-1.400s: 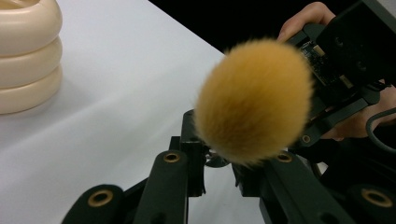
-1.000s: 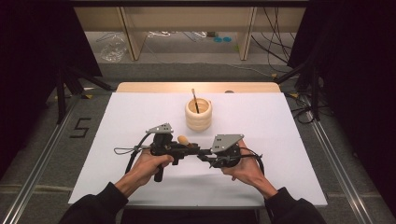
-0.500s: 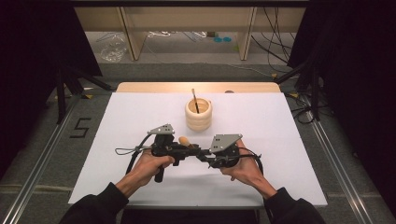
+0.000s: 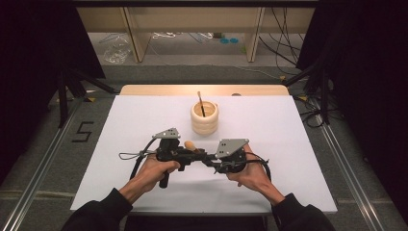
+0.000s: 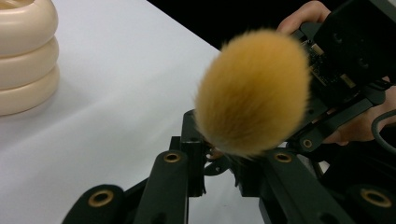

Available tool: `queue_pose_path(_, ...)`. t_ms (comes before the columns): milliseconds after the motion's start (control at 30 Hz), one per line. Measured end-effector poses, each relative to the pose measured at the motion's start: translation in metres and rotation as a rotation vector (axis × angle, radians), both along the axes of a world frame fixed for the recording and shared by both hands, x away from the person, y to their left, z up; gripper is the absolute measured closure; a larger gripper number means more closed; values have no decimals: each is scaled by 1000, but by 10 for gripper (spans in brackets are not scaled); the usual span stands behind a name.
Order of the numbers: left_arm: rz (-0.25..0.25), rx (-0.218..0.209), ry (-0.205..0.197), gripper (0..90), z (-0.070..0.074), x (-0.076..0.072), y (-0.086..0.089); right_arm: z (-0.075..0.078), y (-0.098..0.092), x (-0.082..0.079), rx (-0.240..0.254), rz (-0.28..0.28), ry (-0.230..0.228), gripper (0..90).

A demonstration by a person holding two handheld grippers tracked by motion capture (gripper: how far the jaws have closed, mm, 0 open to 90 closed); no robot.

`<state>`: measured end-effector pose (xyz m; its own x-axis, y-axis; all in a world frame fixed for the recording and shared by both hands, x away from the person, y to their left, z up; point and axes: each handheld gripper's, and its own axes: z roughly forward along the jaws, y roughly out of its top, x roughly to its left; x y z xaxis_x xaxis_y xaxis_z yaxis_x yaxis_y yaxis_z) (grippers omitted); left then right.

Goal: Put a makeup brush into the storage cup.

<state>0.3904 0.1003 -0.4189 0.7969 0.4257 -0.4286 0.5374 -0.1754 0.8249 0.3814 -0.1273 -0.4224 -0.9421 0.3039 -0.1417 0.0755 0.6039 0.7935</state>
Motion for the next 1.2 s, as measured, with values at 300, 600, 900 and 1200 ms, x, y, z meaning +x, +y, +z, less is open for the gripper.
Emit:
queue_pose_path(300, 6, -14, -1, 742, 1, 0, 0, 1, 0, 0, 5, -2, -9, 795)
queue_pose_path(600, 20, -7, -12, 566, 3, -3, 1, 1, -2, 1, 10, -7, -7, 796)
queue_pose_path(900, 52, 19, -68, 433, 8, -8, 15, 3, -9, 5, 30, -43, -7, 795)
queue_pose_path(1200, 102, 127, -147, 327, 4, -23, 32, 3, -16, 16, 65, -87, 17, 795)
